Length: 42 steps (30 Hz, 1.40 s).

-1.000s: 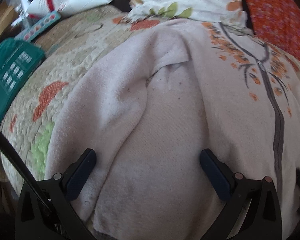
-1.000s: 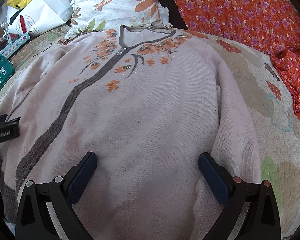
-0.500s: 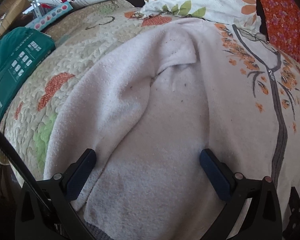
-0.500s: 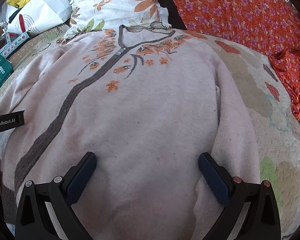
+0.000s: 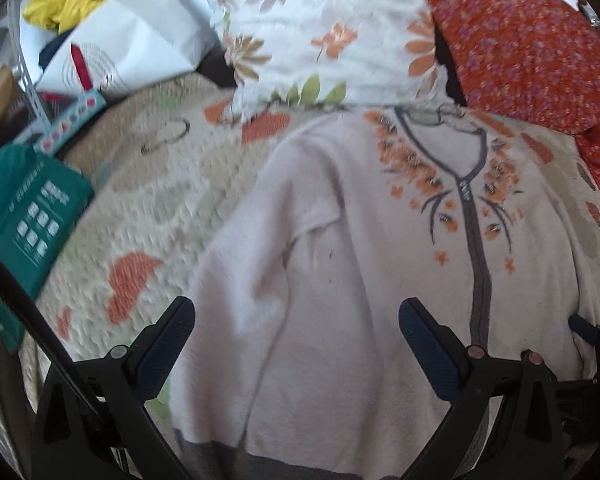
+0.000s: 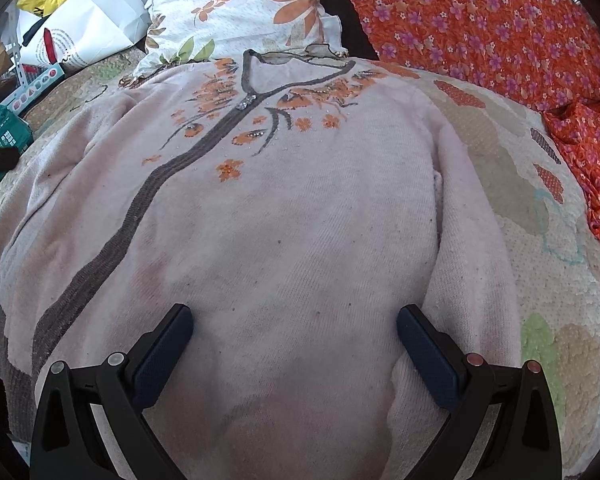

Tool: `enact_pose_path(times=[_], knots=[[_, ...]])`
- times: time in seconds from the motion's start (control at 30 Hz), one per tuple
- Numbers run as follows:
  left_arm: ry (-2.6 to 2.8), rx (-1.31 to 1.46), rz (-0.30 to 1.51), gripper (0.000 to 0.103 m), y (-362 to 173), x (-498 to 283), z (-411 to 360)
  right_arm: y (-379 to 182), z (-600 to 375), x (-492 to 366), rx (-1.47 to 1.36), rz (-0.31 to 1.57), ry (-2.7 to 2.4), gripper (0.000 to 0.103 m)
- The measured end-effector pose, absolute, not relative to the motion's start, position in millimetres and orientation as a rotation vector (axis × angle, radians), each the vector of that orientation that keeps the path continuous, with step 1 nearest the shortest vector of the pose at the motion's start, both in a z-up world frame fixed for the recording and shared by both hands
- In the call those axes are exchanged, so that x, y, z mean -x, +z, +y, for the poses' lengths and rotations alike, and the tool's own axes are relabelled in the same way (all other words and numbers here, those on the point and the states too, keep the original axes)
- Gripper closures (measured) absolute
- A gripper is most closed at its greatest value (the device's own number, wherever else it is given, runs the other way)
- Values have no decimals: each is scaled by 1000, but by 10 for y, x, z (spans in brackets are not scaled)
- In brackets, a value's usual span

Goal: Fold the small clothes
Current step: 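Move the right tool to the grey cuff of a cardigan sleeve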

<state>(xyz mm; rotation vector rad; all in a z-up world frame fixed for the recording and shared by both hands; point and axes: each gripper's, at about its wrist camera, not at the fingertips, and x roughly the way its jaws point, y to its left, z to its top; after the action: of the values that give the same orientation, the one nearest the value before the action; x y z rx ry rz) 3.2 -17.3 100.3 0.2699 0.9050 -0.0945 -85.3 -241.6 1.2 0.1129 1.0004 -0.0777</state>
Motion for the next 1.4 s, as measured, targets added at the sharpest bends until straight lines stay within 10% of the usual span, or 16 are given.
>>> enact_pose_path(times=[0.17, 0.67, 0.77, 0.8, 0.87, 1.23, 1.3, 1.4], knots=[[-129, -243, 866, 1, 970, -42, -52, 261, -2473, 960, -195, 1015, -74, 30], [-177, 6, 988, 1, 547, -64, 352, 366, -3395, 1929, -310, 1088, -250, 30], [-150, 17, 982, 1, 555, -89, 438, 216, -3336, 1982, -394, 1107, -185, 54], [-140, 26, 985, 1, 561, -113, 483, 236, -3336, 1998, -393, 1098, -193, 90], [-131, 46, 989, 1, 591, -166, 574, 306, -3452, 2006, -468, 1081, -145, 97], [-99, 0, 985, 1, 790, -659, 1017, 907, -4549, 2077, -215, 1039, -754, 91], [-141, -30, 1048, 1, 643, -720, 990, 968, -4452, 2077, -232, 1005, -726, 58], [-170, -110, 1129, 12, 417, -755, 910, 983, -4213, 2057, -242, 931, -679, 43]])
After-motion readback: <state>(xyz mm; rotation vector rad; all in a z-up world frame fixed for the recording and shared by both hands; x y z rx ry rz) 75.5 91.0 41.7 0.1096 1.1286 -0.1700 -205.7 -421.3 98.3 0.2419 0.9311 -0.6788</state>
